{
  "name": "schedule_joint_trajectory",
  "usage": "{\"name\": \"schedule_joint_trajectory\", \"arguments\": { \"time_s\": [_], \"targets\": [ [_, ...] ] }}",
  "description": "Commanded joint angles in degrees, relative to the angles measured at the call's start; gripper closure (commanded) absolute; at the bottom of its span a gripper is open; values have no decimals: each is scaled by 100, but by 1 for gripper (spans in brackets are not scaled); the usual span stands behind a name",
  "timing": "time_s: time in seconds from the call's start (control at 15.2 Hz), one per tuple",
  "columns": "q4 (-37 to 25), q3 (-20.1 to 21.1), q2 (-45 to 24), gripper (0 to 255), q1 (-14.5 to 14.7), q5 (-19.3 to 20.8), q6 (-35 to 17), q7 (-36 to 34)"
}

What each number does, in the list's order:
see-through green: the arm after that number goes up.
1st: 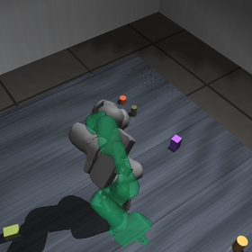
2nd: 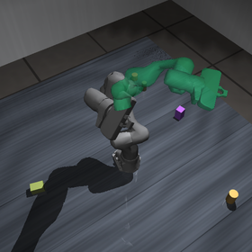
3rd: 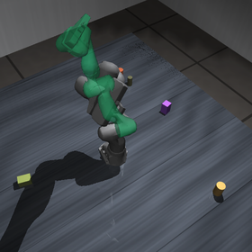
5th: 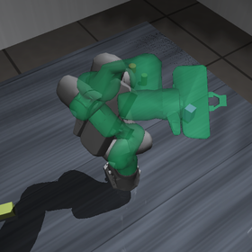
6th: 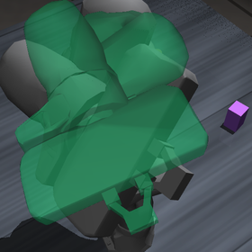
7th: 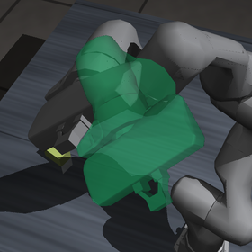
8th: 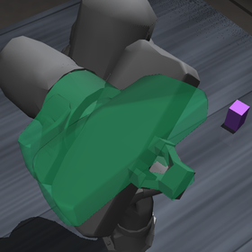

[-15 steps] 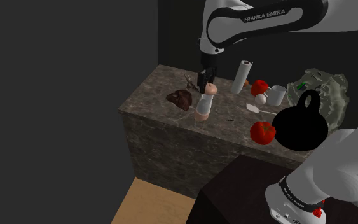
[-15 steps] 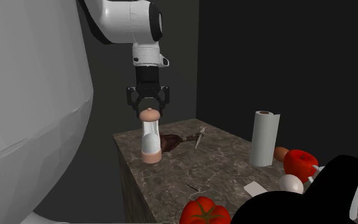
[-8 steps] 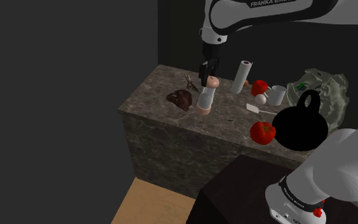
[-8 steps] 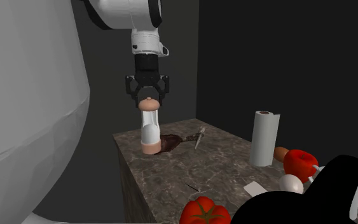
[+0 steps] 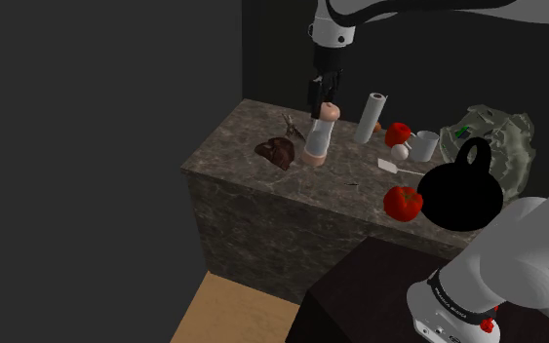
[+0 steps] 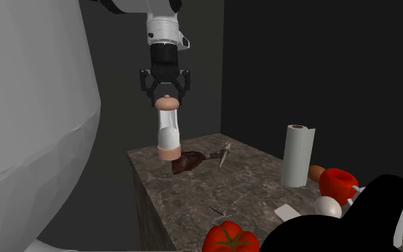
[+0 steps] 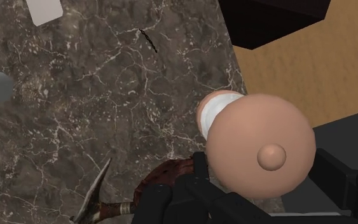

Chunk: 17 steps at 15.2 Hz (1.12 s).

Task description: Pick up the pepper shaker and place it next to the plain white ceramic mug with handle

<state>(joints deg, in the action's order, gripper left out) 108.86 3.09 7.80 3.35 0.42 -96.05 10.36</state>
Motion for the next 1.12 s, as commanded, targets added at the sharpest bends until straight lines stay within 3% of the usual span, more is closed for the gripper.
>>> {"name": "schedule_joint_trajectory", "arguments": {
  "time_s": [0.0, 1.06],
  "targets": [
    [-158, -4, 7, 255, -3, 1, 166, 9],
    [-1683, 0, -239, 255, -4, 14, 1446, 14]
  ]
}}
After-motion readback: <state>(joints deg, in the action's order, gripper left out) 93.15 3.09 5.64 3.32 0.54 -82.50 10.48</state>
